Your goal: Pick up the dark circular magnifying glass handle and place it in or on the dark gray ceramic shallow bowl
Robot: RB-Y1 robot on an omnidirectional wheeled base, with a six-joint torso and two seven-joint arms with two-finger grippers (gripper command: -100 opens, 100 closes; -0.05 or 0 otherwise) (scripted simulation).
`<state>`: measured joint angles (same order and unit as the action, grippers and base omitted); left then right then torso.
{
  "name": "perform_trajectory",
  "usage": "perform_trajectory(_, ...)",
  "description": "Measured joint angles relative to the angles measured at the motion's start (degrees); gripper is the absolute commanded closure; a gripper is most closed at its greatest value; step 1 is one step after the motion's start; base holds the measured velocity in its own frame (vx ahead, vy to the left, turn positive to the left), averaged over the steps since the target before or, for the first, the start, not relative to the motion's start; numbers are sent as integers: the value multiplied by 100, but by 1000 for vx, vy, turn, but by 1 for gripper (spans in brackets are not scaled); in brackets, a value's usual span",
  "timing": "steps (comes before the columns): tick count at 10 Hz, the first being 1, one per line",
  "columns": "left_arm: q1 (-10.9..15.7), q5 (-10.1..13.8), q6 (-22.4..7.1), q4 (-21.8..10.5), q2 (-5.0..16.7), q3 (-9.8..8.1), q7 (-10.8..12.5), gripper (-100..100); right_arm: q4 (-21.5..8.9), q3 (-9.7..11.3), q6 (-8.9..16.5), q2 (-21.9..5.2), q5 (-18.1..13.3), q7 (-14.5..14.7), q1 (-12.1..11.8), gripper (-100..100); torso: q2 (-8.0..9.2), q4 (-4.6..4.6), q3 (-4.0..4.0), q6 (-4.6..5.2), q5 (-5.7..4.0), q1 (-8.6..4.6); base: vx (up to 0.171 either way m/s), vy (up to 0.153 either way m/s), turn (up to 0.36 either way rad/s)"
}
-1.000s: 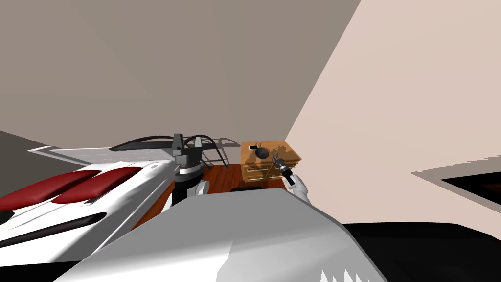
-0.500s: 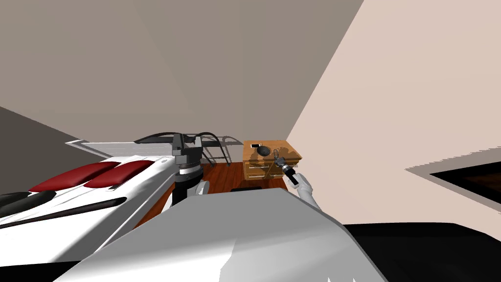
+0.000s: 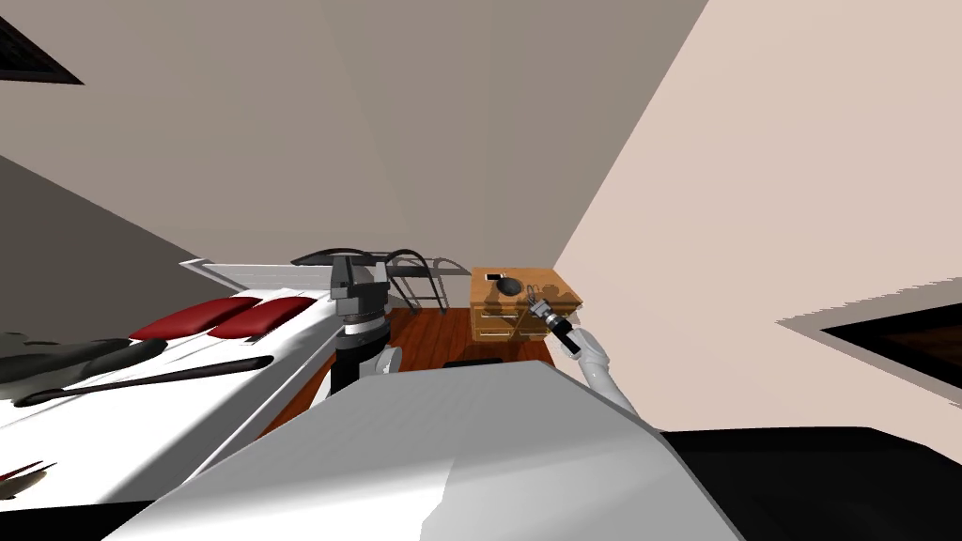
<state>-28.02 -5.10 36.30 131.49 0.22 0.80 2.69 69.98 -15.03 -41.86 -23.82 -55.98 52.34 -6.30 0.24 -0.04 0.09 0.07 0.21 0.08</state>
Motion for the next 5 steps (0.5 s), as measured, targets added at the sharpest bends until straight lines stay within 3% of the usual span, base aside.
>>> perform_trajectory(2,-1,0,0,0,0,0,0,0,256,37,-89,-95,-229,131,-53,100,-23,0,-11,-2,0,-9,6,-45,85)
perform_trajectory(5,-2,0,0,0,1,-1,0,0,398,2,-318,-81,-416,439,-5,100,-68,-6,-35,-4,-4,-26,86,-76,119)
